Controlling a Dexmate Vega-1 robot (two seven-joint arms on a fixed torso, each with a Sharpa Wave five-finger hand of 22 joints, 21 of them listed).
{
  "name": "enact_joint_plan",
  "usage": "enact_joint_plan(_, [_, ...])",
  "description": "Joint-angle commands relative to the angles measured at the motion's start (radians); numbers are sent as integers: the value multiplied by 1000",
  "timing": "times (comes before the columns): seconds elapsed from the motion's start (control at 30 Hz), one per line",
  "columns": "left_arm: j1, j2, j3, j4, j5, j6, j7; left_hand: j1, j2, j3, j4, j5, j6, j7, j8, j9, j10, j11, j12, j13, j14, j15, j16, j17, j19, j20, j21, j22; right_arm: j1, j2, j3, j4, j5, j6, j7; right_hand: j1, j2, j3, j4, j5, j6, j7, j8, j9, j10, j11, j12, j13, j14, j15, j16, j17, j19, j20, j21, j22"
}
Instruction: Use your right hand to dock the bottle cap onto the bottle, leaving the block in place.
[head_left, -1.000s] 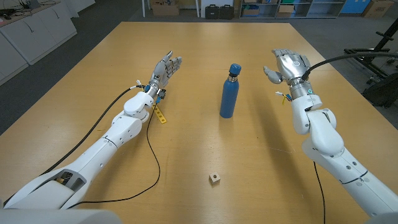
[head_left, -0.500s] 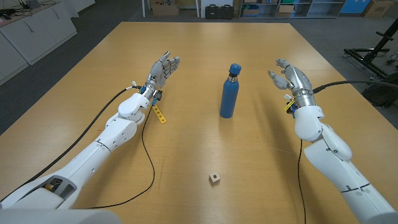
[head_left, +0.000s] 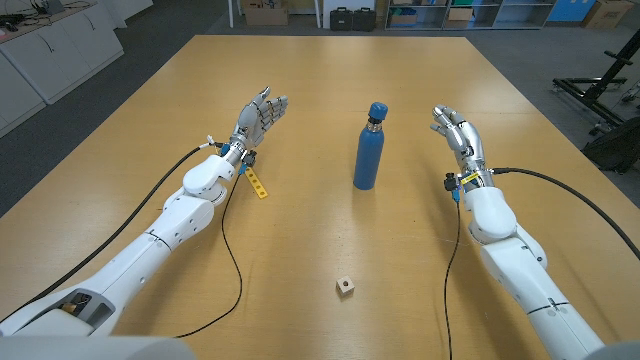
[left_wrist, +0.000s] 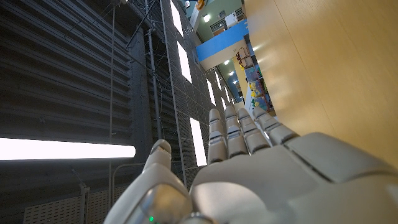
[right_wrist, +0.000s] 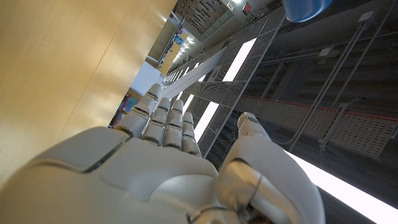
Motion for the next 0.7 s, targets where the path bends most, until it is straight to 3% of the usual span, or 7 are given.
enact_joint_plan(0.03, [8, -26, 2, 22, 6, -25, 25, -9, -4, -5, 6, 1, -28, -1, -12, 1, -19, 3, -6, 2, -11, -12, -3, 6, -5, -26, -3, 4, 89, -53, -94, 189, 201, 140, 123, -44, -23, -28, 11, 3, -43, 15, -15, -4, -50, 10, -13, -3, -45, 8, -9, 1, -35, 5, -18, 4])
enact_joint_plan(0.13, [9, -28, 3, 22, 8, -25, 30, -8, -7, -10, 9, 2, -63, -4, -24, 1, -36, 1, -10, 2, -26, -17, -6, 6, -8, -27, -3, 4, 99, -65, -110, 202, 215, 143, 119, -50, -25, -31, 12, 4, -46, 15, -15, -5, -57, 11, -14, -3, -54, 9, -11, 1, -41, 6, -21, 4])
enact_joint_plan(0.7, [52, -14, -8, -5, 6, -51, 29, -5, -8, -12, 10, 3, -71, -2, -24, 1, -46, -3, -11, 2, -37, -21, -7, 5, -14, -40, -5, 4, 90, -121, -166, 164, 223, 141, 35, -64, -27, -39, 16, 8, -32, 29, -6, -7, -52, 19, -7, -5, -58, 14, -5, 1, -44, 6, -24, 4])
